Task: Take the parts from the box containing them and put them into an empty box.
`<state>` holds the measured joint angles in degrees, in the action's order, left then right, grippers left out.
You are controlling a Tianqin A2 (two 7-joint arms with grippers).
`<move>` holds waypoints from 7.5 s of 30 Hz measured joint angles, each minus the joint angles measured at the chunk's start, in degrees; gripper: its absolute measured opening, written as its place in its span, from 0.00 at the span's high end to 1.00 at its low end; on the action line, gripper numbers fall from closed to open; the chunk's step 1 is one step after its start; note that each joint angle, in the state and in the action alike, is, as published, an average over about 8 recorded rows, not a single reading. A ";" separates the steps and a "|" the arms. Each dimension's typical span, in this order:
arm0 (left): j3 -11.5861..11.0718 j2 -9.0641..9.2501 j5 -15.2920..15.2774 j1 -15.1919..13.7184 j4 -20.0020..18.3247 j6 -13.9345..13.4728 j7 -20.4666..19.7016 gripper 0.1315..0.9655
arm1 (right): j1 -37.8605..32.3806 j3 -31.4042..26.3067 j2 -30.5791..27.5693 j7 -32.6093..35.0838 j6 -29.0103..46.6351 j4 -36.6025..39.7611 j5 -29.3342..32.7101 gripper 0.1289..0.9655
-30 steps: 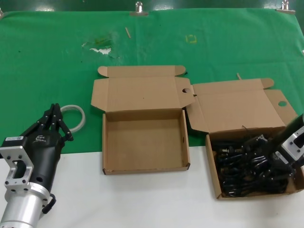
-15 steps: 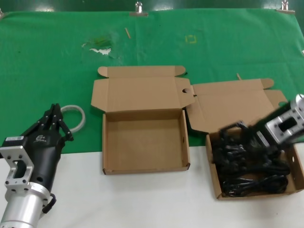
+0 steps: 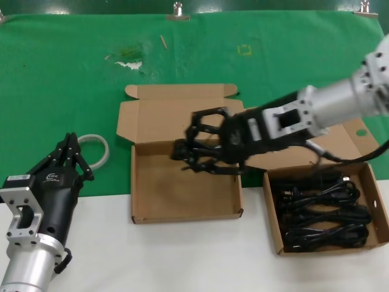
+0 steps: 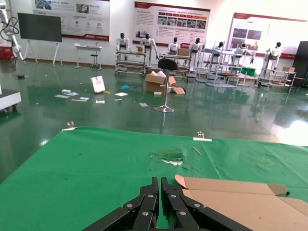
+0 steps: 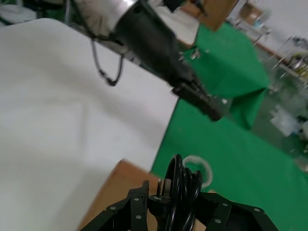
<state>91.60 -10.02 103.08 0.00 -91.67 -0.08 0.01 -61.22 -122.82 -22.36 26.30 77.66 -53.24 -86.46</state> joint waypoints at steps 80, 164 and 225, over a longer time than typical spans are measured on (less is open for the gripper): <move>-0.02 0.03 0.00 0.00 0.00 -0.02 0.02 0.97 | -6.95 -10.66 21.64 23.61 -22.67 38.65 5.20 0.50; 0.06 0.05 0.04 0.00 -0.01 0.06 0.00 0.00 | 50.43 24.51 7.78 -18.37 -68.92 -26.18 -13.20 0.00; 0.07 0.05 0.05 0.00 -0.01 0.07 -0.02 0.00 | 58.93 29.74 5.73 -24.63 -75.82 -35.84 -15.94 0.00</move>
<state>91.67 -9.98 103.13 0.00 -91.67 0.00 -0.01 -2.29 -93.08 -16.64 1.68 1.85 -89.09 -102.40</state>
